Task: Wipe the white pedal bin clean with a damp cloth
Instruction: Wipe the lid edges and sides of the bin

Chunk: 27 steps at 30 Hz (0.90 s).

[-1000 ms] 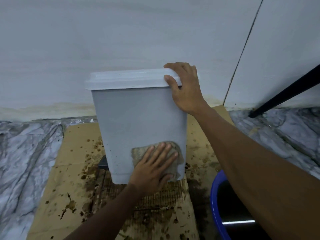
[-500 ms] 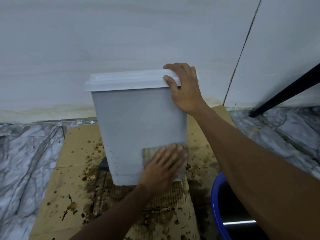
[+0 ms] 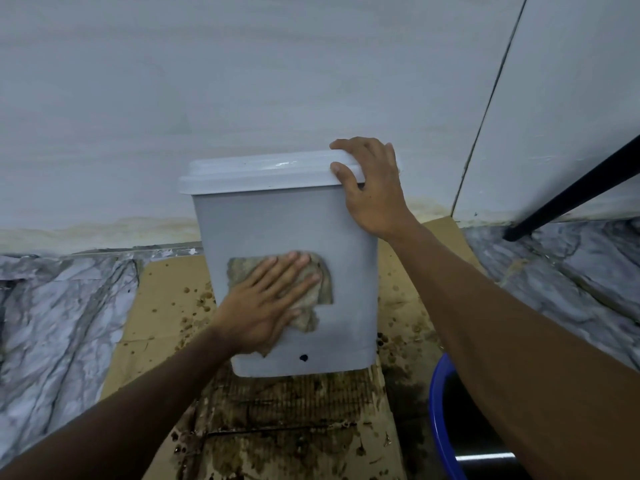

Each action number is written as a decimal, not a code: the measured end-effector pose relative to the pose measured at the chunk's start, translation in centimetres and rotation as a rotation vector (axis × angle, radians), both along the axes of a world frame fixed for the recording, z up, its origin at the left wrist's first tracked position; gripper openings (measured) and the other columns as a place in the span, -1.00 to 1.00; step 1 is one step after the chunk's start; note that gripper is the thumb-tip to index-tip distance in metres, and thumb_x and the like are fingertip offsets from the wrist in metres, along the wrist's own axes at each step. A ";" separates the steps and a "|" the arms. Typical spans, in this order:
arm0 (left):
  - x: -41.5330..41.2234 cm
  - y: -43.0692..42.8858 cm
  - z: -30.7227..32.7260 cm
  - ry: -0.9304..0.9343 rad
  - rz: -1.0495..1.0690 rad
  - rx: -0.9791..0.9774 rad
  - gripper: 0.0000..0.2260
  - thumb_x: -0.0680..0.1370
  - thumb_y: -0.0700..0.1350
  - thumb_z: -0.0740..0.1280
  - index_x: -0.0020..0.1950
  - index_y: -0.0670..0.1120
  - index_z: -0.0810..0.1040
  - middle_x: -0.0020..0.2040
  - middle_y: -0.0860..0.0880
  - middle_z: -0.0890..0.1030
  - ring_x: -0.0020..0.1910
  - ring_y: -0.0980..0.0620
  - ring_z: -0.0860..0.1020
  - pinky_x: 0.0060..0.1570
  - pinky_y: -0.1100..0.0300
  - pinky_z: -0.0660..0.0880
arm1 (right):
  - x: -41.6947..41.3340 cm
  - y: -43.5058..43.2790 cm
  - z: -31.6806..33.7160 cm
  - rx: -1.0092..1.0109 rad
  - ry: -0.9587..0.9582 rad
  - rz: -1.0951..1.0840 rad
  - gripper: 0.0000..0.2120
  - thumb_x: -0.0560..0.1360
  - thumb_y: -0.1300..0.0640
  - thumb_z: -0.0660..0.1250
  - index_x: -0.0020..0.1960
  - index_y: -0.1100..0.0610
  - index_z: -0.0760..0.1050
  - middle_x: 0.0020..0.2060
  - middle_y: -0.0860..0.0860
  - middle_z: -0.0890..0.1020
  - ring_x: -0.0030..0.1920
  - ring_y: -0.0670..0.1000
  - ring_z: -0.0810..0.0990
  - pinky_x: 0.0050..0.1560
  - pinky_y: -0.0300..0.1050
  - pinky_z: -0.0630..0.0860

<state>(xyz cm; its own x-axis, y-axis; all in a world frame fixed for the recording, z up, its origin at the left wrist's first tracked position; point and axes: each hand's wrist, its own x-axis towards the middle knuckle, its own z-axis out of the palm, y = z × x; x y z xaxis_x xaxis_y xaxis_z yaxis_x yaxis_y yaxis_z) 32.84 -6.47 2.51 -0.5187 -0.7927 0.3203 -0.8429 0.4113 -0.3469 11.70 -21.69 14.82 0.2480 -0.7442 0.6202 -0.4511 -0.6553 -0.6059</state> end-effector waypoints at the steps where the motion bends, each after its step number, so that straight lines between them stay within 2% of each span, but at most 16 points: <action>1: -1.1 -0.5 0.6 0.070 0.041 -0.038 -0.44 0.70 0.10 0.04 0.67 -0.08 0.10 0.68 -0.17 0.00 0.66 -0.15 -0.01 0.62 -0.09 -0.07 | 0.0 0.0 0.0 0.002 0.006 -0.002 -0.67 0.62 -0.06 0.19 0.31 -0.01 0.53 0.15 -0.14 0.46 0.18 -0.17 0.30 0.41 0.22 0.25; 4: -5.6 -0.9 0.1 0.225 0.129 -0.092 -0.44 0.70 0.08 0.09 0.66 -0.11 0.15 0.67 -0.18 0.06 0.66 -0.19 0.00 0.60 -0.18 0.00 | 0.0 -0.2 -0.1 0.018 0.013 -0.001 -0.67 0.62 -0.05 0.19 0.31 -0.01 0.52 0.17 -0.09 0.49 0.18 -0.20 0.27 0.41 0.22 0.26; 6: -8.6 -0.7 -1.8 0.248 0.083 -0.062 -0.41 0.69 0.05 0.17 0.67 -0.11 0.11 0.67 -0.17 0.02 0.66 -0.19 -0.04 0.61 -0.18 -0.06 | -0.1 -0.2 -0.2 0.024 0.017 0.001 -0.67 0.62 -0.05 0.19 0.31 -0.01 0.52 0.18 -0.09 0.49 0.20 -0.16 0.29 0.42 0.24 0.25; 8: -10.1 0.4 -4.3 0.123 -0.047 0.042 -0.32 0.64 0.03 0.25 0.68 -0.10 0.03 0.68 -0.15 -0.01 0.66 -0.18 -0.08 0.61 -0.14 -0.19 | -0.1 -0.3 -0.1 0.039 0.023 0.000 -0.67 0.62 -0.07 0.18 0.32 -0.02 0.52 0.18 -0.10 0.49 0.23 -0.10 0.32 0.43 0.23 0.24; 10: -9.6 2.2 -6.7 -0.117 -0.187 0.140 -0.30 0.63 0.07 0.20 0.68 -0.11 0.00 0.68 -0.14 -0.01 0.66 -0.15 -0.12 0.60 -0.10 -0.28 | -0.2 -0.3 -0.2 0.037 0.020 0.004 -0.68 0.62 -0.06 0.18 0.32 -0.02 0.51 0.19 -0.10 0.49 0.20 -0.18 0.28 0.42 0.21 0.25; 12: -7.4 3.7 -7.9 -0.246 -0.289 0.193 -0.39 0.68 0.08 0.12 0.68 -0.09 0.04 0.68 -0.09 0.03 0.66 -0.09 -0.10 0.60 -0.06 -0.30 | -0.2 -0.3 -0.2 0.024 0.014 0.002 -0.68 0.63 -0.05 0.19 0.32 -0.02 0.51 0.20 -0.08 0.50 0.18 -0.22 0.26 0.41 0.24 0.26; 14: -4.4 4.3 -7.4 -0.274 -0.313 0.180 -0.43 0.68 0.09 0.08 0.67 -0.04 0.09 0.68 -0.06 0.09 0.66 -0.06 -0.04 0.62 -0.05 -0.23 | 0.0 -0.1 -0.2 0.017 0.006 -0.003 -0.69 0.62 -0.04 0.20 0.32 -0.01 0.52 0.20 -0.07 0.51 0.18 -0.24 0.25 0.42 0.26 0.26; 17: -1.1 3.1 -4.2 -0.140 -0.140 0.057 -0.39 0.65 0.11 0.08 0.68 -0.02 0.03 0.68 -0.10 0.06 0.65 -0.11 0.01 0.61 -0.09 -0.05 | 0.2 0.0 -0.2 0.003 0.011 0.001 -0.67 0.62 -0.05 0.19 0.32 0.00 0.52 0.19 -0.06 0.52 0.23 -0.19 0.30 0.46 0.25 0.19; 20: -0.5 0.4 0.3 0.185 0.142 -0.105 -0.42 0.69 0.10 0.08 0.68 -0.04 0.04 0.68 -0.15 -0.03 0.66 -0.15 -0.03 0.62 -0.08 -0.09 | 0.0 0.0 -0.3 0.003 0.045 0.010 -0.63 0.60 -0.10 0.17 0.32 -0.01 0.51 0.21 -0.06 0.50 0.34 0.02 0.39 0.54 0.17 0.05; 22: -1.3 -0.9 2.0 0.350 0.288 -0.185 -0.43 0.70 0.10 0.09 0.67 -0.07 0.09 0.67 -0.18 -0.02 0.66 -0.18 -0.04 0.62 -0.10 -0.08 | 0.0 -0.2 -0.3 -0.018 0.083 0.016 -0.59 0.57 -0.17 0.24 0.33 0.00 0.50 0.23 -0.04 0.49 0.36 0.04 0.39 0.55 0.08 0.02; 24: -2.7 -1.2 1.7 0.458 0.375 -0.215 -0.42 0.69 0.11 0.10 0.67 -0.10 0.11 0.67 -0.19 -0.03 0.66 -0.19 -0.06 0.61 -0.13 -0.08 | -0.1 -0.5 -0.4 -0.033 0.114 0.028 -0.51 0.52 -0.26 0.31 0.32 -0.01 0.49 0.23 -0.03 0.49 0.35 0.04 0.39 0.53 -0.14 0.02; 26: -4.3 0.1 -0.8 0.506 0.389 -0.182 -0.41 0.69 0.10 0.11 0.67 -0.11 0.10 0.67 -0.20 -0.05 0.66 -0.21 -0.06 0.61 -0.14 -0.09 | -0.1 -0.8 -0.5 -0.026 0.122 0.034 -0.49 0.49 -0.29 0.33 0.32 -0.02 0.49 0.22 -0.01 0.49 0.33 0.08 0.40 0.38 -0.45 -0.03; 27: -4.9 1.2 -2.5 0.489 0.355 -0.142 -0.41 0.69 0.10 0.11 0.67 -0.11 0.09 0.68 -0.19 -0.06 0.66 -0.22 -0.04 0.61 -0.16 -0.06 | 0.0 -0.9 -0.4 -0.023 0.119 0.030 -0.49 0.48 -0.29 0.33 0.31 -0.03 0.50 0.21 -0.01 0.50 0.32 0.10 0.40 0.32 -0.52 -0.05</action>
<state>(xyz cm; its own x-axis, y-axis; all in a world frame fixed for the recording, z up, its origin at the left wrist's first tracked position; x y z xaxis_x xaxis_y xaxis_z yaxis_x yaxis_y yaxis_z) 27.92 -5.27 0.02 0.0018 -0.8219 0.5696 -0.9950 0.0551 0.0827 11.67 -22.61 14.38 0.3430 -0.7210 0.6021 -0.4986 -0.6830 -0.5338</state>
